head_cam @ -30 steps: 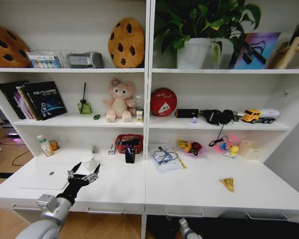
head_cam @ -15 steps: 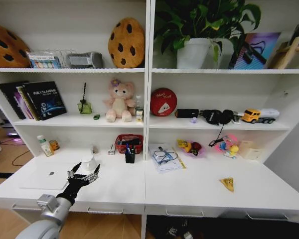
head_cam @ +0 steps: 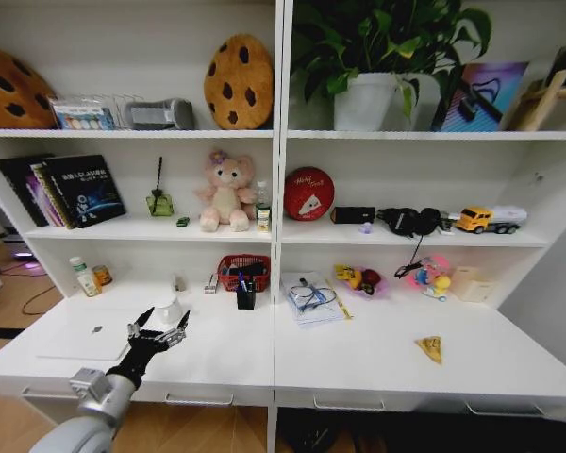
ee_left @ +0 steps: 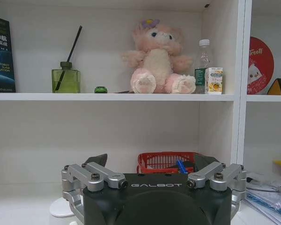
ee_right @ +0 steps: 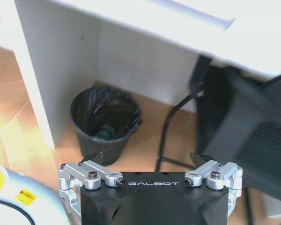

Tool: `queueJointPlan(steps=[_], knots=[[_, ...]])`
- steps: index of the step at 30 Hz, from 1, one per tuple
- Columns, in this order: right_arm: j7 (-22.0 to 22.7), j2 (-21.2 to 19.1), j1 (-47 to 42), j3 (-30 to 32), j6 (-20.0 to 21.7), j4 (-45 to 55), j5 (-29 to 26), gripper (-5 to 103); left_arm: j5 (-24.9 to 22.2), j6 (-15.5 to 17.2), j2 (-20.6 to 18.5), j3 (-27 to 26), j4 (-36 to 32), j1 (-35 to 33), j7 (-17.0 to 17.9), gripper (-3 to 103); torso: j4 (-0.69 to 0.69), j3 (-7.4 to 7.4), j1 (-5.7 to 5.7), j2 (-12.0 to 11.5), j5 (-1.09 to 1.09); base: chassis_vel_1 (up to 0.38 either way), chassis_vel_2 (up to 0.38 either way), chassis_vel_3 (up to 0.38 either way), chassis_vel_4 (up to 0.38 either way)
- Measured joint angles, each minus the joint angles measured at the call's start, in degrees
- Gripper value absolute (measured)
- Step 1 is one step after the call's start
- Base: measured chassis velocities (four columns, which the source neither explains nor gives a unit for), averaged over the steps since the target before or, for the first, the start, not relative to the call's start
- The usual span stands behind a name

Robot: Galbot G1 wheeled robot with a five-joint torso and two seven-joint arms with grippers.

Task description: Organize the objects on the table.

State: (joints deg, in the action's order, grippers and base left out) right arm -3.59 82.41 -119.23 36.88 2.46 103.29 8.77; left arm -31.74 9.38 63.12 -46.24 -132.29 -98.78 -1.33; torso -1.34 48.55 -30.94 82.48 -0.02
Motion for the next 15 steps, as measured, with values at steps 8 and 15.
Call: queueJointPlan(steps=[8,15], knots=[[10.33,-1.31,-17.23,1.70,-4.28,24.06,1.91,100,0.00,0.00,0.00,0.00,0.00,0.00,-0.01,100,0.02,0.00,0.00,-0.01,0.00,0.000,0.000,0.000,0.000],[11.20,-0.87,-18.30,2.21,-0.28,40.16,3.27,100,0.00,0.00,0.00,0.00,0.00,0.00,-0.01,100,0.02,0.01,-0.01,-0.01,-0.01,0.000,0.000,0.000,0.000]])
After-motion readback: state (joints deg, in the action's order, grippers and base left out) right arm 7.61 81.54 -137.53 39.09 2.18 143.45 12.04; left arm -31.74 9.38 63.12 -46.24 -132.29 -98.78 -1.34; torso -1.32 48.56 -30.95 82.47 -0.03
